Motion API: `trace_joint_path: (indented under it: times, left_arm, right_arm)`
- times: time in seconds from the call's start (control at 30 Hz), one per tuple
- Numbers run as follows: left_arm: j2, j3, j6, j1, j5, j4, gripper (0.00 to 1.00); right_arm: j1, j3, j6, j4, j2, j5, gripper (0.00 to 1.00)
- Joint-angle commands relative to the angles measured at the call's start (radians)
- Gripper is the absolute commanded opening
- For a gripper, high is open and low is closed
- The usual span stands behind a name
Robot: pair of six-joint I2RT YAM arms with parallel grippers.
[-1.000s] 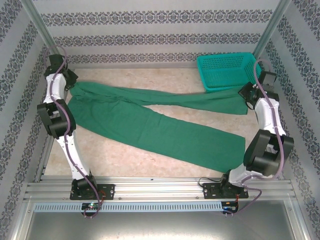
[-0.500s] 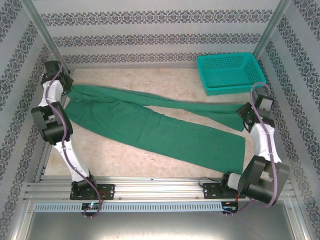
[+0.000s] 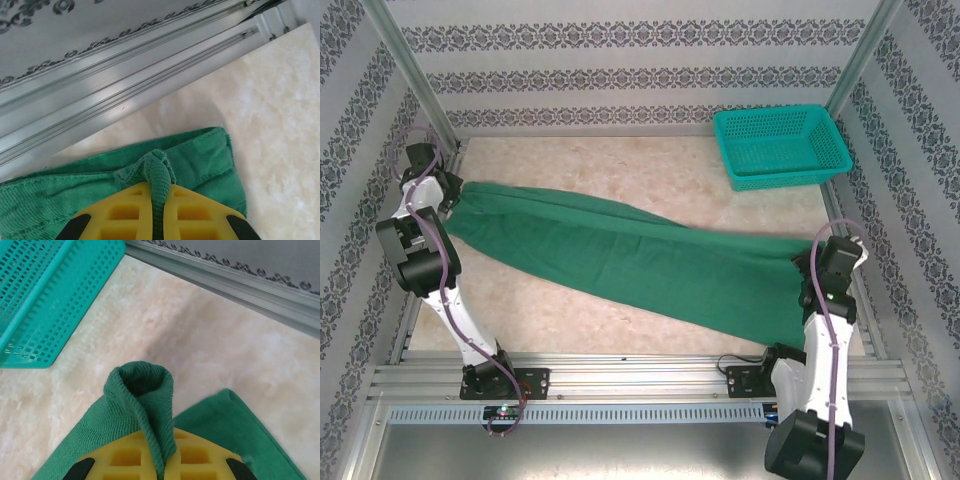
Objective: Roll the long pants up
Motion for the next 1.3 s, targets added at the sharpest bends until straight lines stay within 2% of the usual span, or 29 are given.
trace_joint_path:
  times: [0.0,0.23,0.43,0.53,0.67,0.7,0.73,0.8,0.87,0.9,0.93,0.97,1.0,1.07,1.2,1.27]
  left_arm:
    - [-0.059,-0.059,-0.052,0.049,-0.084,0.073,0.00]
    - [-0.093,-0.149,-0.095,0.079,-0.080,0.098,0.00]
    - [-0.091,-0.141,-0.123,0.106,-0.074,0.081,0.00]
    - [-0.073,-0.096,-0.118,0.109,-0.087,0.042,0.08]
    - [-0.067,-0.078,-0.117,0.109,-0.093,0.040,0.10]
    - [-0.070,-0.080,-0.119,0.109,-0.097,0.042,0.21]
    - [-0.077,-0.091,-0.120,0.109,-0.095,0.056,0.30]
    - [-0.095,-0.126,-0.124,0.108,-0.071,0.103,0.35]
    - [-0.121,-0.167,-0.128,0.105,-0.060,0.138,0.41]
    - [-0.139,-0.192,-0.131,0.101,-0.059,0.155,0.47]
    - [-0.158,-0.216,-0.133,0.097,-0.061,0.174,0.51]
    - [-0.176,-0.237,-0.128,0.090,-0.061,0.193,0.52]
    - [-0.188,-0.249,-0.121,0.082,-0.061,0.203,0.50]
    - [-0.208,-0.251,-0.090,0.052,-0.057,0.206,0.48]
    - [-0.279,-0.208,0.018,-0.076,-0.208,0.143,0.50]
    - [-0.320,-0.181,0.093,-0.161,-0.279,0.130,0.55]
  right_arm:
    - [-0.030,-0.032,0.048,-0.073,-0.086,0.106,0.00]
    - [-0.035,-0.053,0.120,-0.197,-0.143,0.056,0.00]
    - [-0.035,-0.065,0.191,-0.277,-0.207,-0.029,0.00]
    - [-0.032,-0.053,0.215,-0.349,-0.273,-0.084,0.00]
    - [-0.024,-0.022,0.213,-0.491,-0.405,-0.112,0.00]
    - [-0.025,-0.010,0.211,-0.530,-0.444,-0.108,0.00]
    - [-0.024,-0.005,0.196,-0.547,-0.483,-0.122,0.04]
    - [-0.024,0.019,0.182,-0.611,-0.524,-0.121,0.26]
    - [-0.024,0.025,0.162,-0.637,-0.542,-0.154,0.40]
    - [-0.025,0.024,0.157,-0.653,-0.543,-0.163,0.52]
    - [-0.025,0.021,0.146,-0.659,-0.541,-0.176,0.73]
    - [-0.025,0.020,0.127,-0.651,-0.537,-0.194,0.78]
    - [-0.026,0.025,0.126,-0.648,-0.532,-0.197,0.79]
    - [-0.023,0.037,0.119,-0.595,-0.519,-0.203,0.98]
    - [0.004,0.040,0.121,-0.433,-0.431,-0.153,0.98]
    - [0.026,0.036,0.081,-0.305,-0.293,-0.210,0.98]
